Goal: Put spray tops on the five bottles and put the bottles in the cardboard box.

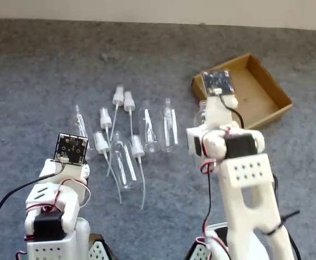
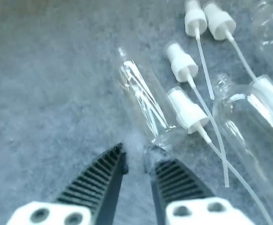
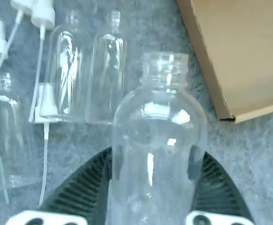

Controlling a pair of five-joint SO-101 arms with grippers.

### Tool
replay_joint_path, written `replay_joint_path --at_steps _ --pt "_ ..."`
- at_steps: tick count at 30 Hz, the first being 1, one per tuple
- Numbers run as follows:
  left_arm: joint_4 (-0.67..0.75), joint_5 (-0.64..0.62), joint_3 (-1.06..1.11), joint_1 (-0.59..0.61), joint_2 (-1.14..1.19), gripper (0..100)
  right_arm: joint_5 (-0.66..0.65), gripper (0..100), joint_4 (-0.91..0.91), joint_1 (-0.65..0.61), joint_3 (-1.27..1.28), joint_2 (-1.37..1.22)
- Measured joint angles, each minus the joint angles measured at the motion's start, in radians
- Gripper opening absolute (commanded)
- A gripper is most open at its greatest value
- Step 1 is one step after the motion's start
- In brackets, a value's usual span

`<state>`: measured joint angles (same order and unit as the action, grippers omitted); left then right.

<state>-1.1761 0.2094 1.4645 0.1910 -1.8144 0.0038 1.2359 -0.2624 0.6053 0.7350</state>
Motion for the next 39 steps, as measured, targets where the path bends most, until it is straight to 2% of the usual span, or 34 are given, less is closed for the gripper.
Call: replay_joint_path --at_steps 9,14,20,27,31,34,39 --pt "-0.026 0.049 -0.080 0.000 -0.002 1 0.000 17.1 -0.183 -0.003 0.242 0.161" --pt "-0.026 0.063 -0.135 0.000 0.120 1 0.002 17.1 -0.327 -0.003 0.384 0.167" --pt "-0.026 0.063 -0.301 -0.029 0.422 1 0.003 17.1 -0.480 -0.003 0.528 0.167" --pt "-0.026 0.063 -0.582 -0.104 0.870 1 0.003 17.1 -0.605 -0.003 0.603 0.170" --pt "-0.026 0.063 -0.736 -0.109 1.119 1 0.003 17.1 -0.655 -0.003 0.641 0.172" --pt "-0.026 0.063 -0.848 -0.109 1.313 5 0.003 17.1 -0.680 -0.003 0.660 0.172" --pt "-0.025 -0.110 -1.051 -0.109 1.608 15 0.003 17.1 -0.692 -0.003 0.661 0.172"
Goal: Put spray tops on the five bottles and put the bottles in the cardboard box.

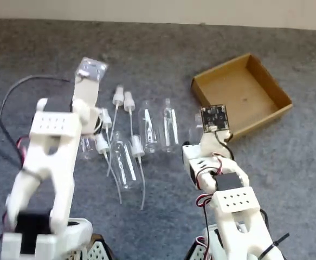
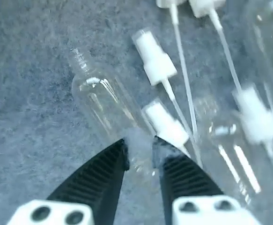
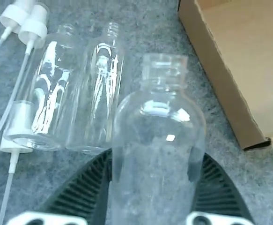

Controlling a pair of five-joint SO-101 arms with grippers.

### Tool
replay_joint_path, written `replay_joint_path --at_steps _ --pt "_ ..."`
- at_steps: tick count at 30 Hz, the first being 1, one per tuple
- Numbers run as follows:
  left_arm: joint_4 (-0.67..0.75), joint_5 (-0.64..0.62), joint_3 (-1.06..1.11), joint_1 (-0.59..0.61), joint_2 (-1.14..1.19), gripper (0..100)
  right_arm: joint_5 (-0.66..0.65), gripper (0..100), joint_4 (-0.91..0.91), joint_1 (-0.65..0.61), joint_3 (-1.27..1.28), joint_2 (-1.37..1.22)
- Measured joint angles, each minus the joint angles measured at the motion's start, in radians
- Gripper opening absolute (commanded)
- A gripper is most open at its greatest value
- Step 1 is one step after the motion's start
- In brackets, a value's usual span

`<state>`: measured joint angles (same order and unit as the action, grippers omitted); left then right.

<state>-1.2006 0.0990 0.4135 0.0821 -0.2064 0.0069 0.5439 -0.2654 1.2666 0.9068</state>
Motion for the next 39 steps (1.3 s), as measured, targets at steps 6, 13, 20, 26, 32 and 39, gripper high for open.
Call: replay_joint_path --at_steps 6,13,20,26,32,39 --pt "0.000 -0.264 -0.235 0.000 0.301 16 0.000 17.1 0.000 0.000 0.000 0.000" --pt "0.000 -0.414 -0.474 -0.005 0.574 15 0.000 17.1 0.000 0.000 0.000 0.000" --pt "0.000 -0.480 -0.605 -0.009 0.778 15 0.000 17.1 0.000 0.000 0.000 0.000" --pt "-0.104 -0.489 -0.700 -0.009 0.833 13 0.000 17.1 0.000 0.000 0.000 0.000" --pt "-0.175 -0.486 -0.747 -0.012 0.859 8 0.000 17.1 0.000 0.000 0.000 0.000" --pt "-0.183 -0.486 -0.766 -0.015 0.882 8 0.000 17.1 0.000 0.000 0.000 0.000"
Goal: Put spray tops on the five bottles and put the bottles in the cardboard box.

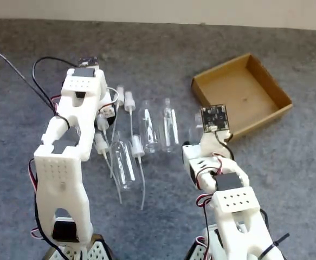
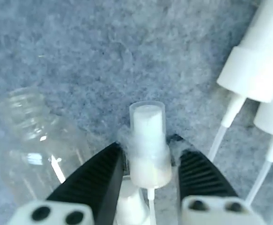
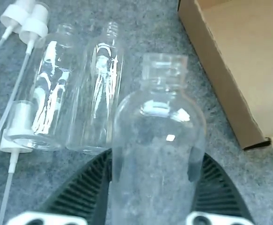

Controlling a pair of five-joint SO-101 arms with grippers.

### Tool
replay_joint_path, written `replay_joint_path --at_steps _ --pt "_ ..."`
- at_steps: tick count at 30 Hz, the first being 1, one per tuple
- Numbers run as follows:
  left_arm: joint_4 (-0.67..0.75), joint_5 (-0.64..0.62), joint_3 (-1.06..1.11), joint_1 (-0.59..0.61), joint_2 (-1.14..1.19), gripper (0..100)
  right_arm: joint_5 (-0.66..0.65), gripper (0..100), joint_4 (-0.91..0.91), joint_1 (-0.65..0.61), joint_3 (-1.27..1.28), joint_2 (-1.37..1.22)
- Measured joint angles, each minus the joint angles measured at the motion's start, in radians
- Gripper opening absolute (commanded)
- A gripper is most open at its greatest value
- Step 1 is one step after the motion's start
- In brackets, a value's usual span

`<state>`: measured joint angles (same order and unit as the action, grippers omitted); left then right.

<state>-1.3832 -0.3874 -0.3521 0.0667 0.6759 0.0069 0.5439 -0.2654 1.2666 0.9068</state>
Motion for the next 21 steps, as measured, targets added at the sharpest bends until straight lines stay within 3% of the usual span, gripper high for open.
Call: replay_joint_path --at_steps 21 --pt "-0.031 0.002 -0.032 -0.002 0.003 3 0.000 17.1 0.000 0.000 0.032 0.002"
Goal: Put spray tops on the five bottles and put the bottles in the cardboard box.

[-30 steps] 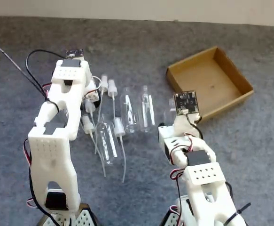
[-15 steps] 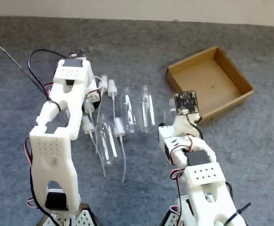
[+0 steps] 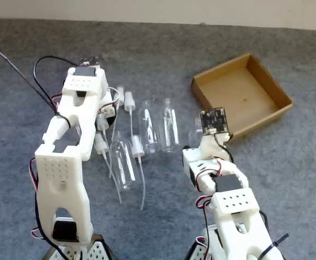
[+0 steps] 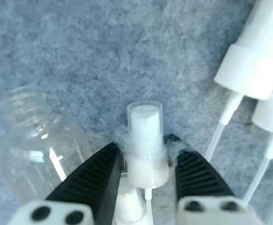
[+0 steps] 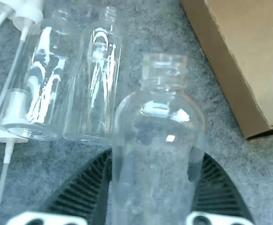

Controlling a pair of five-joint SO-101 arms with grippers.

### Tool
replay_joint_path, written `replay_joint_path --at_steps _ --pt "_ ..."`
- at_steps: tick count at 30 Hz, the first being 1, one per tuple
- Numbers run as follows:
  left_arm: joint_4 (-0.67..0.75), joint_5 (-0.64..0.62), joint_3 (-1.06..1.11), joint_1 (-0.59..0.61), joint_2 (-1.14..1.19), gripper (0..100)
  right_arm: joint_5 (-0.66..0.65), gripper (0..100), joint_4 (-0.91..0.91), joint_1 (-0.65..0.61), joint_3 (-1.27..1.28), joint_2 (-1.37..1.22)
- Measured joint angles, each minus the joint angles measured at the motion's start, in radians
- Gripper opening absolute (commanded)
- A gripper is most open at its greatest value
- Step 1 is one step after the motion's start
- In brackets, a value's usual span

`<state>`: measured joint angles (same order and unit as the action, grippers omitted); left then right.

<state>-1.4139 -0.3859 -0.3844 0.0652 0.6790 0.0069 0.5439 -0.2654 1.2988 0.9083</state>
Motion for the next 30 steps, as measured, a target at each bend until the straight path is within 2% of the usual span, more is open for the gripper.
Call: replay_joint_path --at_steps 12,15,20,25,30 --pt "-0.293 0.002 -0.374 0.003 0.003 3 0.000 17.1 0.000 0.000 0.000 0.000" --pt "-0.321 0.002 -0.448 0.003 0.003 3 0.000 17.1 0.000 0.000 0.000 0.000" --pt "-0.330 0.034 -0.420 -0.055 -0.026 3 0.000 17.1 -0.006 0.000 0.000 0.000" --pt "-0.331 0.101 -0.321 -0.166 -0.195 3 0.000 17.1 -0.089 0.000 0.000 0.000" --pt "-0.334 0.106 -0.279 -0.187 -0.338 3 0.002 17.1 -0.107 -0.061 0.011 0.000"
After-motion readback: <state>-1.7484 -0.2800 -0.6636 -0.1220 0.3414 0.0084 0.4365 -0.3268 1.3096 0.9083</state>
